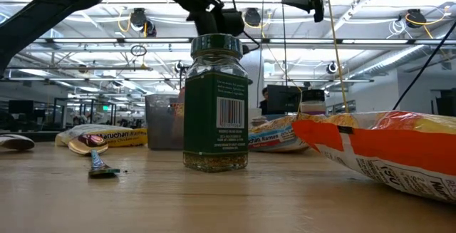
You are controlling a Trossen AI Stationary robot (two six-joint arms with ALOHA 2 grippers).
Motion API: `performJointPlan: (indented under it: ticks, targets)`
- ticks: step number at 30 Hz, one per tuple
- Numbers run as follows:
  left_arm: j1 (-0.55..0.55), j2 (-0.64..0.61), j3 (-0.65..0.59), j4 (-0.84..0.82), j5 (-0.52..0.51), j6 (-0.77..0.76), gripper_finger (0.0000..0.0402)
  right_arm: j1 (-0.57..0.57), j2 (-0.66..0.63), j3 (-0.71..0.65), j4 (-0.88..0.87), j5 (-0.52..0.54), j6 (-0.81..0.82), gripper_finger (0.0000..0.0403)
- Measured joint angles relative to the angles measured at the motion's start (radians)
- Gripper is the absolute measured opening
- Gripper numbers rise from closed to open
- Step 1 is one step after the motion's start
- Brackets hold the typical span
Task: Pick & Place Food Item
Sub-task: Put the blue spoon into the white bin
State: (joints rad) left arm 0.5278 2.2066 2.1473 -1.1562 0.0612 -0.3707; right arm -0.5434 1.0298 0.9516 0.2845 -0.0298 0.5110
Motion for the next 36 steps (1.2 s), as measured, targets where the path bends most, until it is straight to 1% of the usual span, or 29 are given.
performJointPlan:
  ticks: [4, 7, 10, 13, 24, 32, 36]
  targets:
    - [0.000, 0.000, -0.048, 0.009, 0.001, -0.010, 0.0051, -0.001, -0.002, 0.000, 0.002, 0.008, -0.002, 0.0212]
    - [0.000, 0.000, -0.081, 0.043, 0.025, -0.029, 0.0051, 0.000, -0.001, 0.000, 0.001, 0.007, -0.003, 0.0212]
    - [0.000, 0.000, -0.099, 0.073, 0.050, -0.035, 0.0051, -0.001, -0.002, 0.000, 0.001, 0.010, -0.003, 0.0212]
    - [0.000, 0.000, -0.111, 0.100, 0.053, -0.039, 0.0051, 0.000, -0.002, 0.000, 0.001, 0.033, -0.003, 0.0212]
    - [0.023, 0.000, -0.114, 0.104, 0.071, -0.035, 0.0051, -0.029, -0.002, 0.000, 0.001, 0.033, -0.001, 0.0212]
    - [0.032, 0.000, -0.189, 0.111, 0.115, -0.035, 0.0051, -0.034, -0.002, 0.000, 0.001, 0.033, -0.003, 0.0212]
    - [0.032, 0.000, -0.206, 0.116, 0.125, -0.022, 0.0051, -0.034, -0.002, 0.000, 0.001, 0.033, -0.016, 0.0211]
